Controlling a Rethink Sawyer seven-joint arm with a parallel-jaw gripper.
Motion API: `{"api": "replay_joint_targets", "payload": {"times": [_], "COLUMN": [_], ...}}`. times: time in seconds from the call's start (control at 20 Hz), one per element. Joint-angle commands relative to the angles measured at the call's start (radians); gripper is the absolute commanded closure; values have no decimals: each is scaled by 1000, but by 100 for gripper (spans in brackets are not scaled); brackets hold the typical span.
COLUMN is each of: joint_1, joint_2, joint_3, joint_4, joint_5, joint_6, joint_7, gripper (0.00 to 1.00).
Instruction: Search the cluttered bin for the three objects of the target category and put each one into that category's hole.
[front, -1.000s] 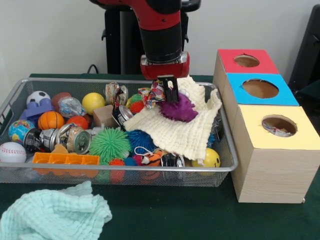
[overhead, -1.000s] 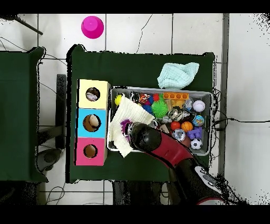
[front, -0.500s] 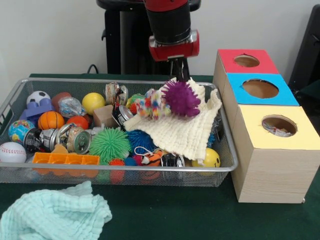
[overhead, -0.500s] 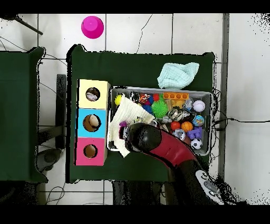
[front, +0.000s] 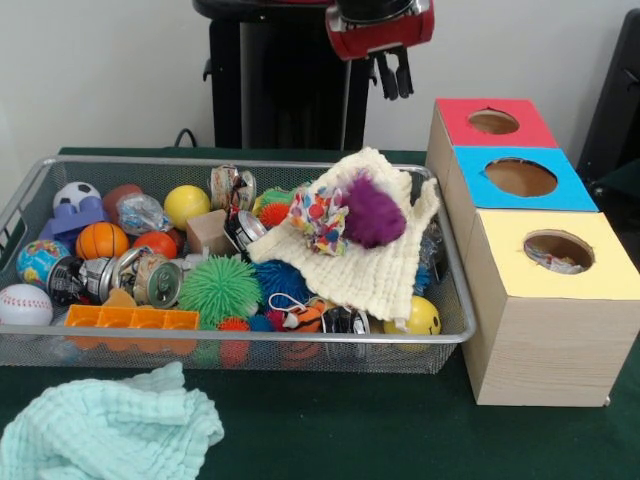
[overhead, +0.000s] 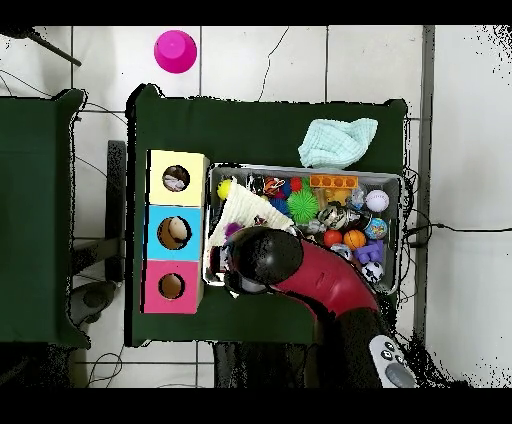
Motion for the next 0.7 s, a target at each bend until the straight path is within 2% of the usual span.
{"api": "replay_joint_targets", "payload": {"times": [0.05,0.15,0.2,0.5,0.7], "joint_1": [-4,-11,-18,-28,-23], "joint_2": [-30,-30,-23,-11,18], "joint_3": [9,17,30,43,13], "joint_4": [-92,-80,-84,-77,-125], "joint_5": [32,51,43,32,-52], "joint_6": [-7,-32,-37,-86,-147], "joint_7": [198,199,170,131,106], "gripper": [0,0,0,0,0]}}
